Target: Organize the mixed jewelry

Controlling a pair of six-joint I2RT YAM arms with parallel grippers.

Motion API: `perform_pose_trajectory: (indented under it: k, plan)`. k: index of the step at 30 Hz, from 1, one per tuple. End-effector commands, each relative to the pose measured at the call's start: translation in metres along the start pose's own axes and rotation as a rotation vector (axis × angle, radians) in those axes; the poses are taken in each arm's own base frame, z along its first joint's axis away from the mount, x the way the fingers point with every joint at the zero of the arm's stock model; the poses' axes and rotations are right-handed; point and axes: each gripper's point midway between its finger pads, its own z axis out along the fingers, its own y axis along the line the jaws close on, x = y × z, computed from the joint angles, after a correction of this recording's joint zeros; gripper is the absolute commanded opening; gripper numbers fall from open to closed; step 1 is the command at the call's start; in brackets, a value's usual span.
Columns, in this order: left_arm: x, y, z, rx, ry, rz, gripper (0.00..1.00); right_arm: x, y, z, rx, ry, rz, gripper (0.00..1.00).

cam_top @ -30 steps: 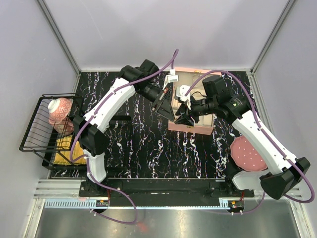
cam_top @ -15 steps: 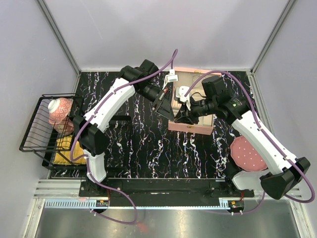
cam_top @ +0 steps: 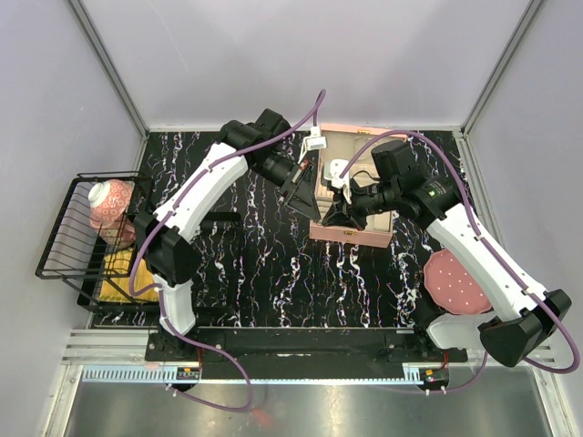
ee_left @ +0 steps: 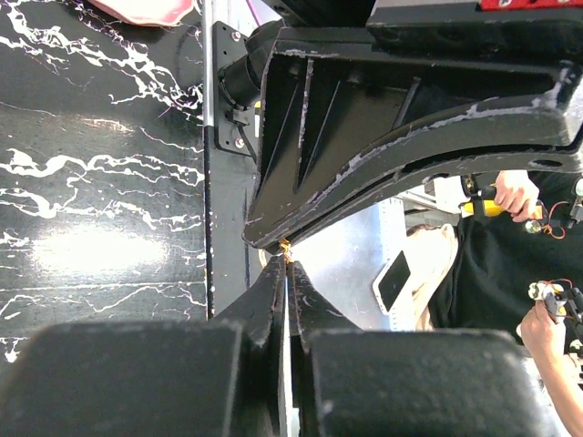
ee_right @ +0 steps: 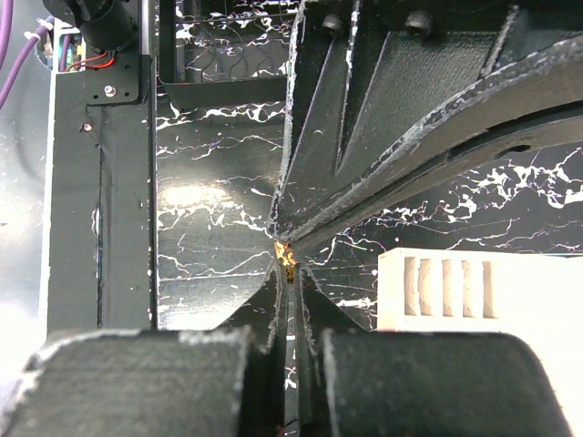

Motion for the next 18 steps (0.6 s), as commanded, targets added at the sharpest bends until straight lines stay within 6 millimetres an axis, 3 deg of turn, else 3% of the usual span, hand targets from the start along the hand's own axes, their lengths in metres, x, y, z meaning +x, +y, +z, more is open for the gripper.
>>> perform_pose_trajectory:
  k: [1, 8, 12, 13, 18]
  plan:
    - [-0.014, -0.009, -0.012, -0.031, -0.043, 0.079, 0.07, -0.016, 0.003, -0.007, 0.016, -0.040, -0.034, 0.00]
    - [-0.021, -0.003, -0.025, -0.154, -0.057, 0.208, 0.39, -0.007, -0.008, -0.010, 0.085, 0.004, -0.017, 0.00]
    - [-0.019, -0.005, -0.030, -0.212, -0.073, 0.310, 0.47, -0.008, -0.015, -0.009, 0.114, 0.010, 0.003, 0.00]
    - [-0.013, 0.005, -0.029, -0.242, -0.068, 0.298, 0.48, -0.008, -0.016, -0.008, 0.114, 0.009, 0.012, 0.00]
    - [-0.023, 0.003, -0.036, -0.347, -0.124, 0.431, 0.54, -0.009, -0.020, -0.004, 0.112, 0.006, 0.035, 0.00]
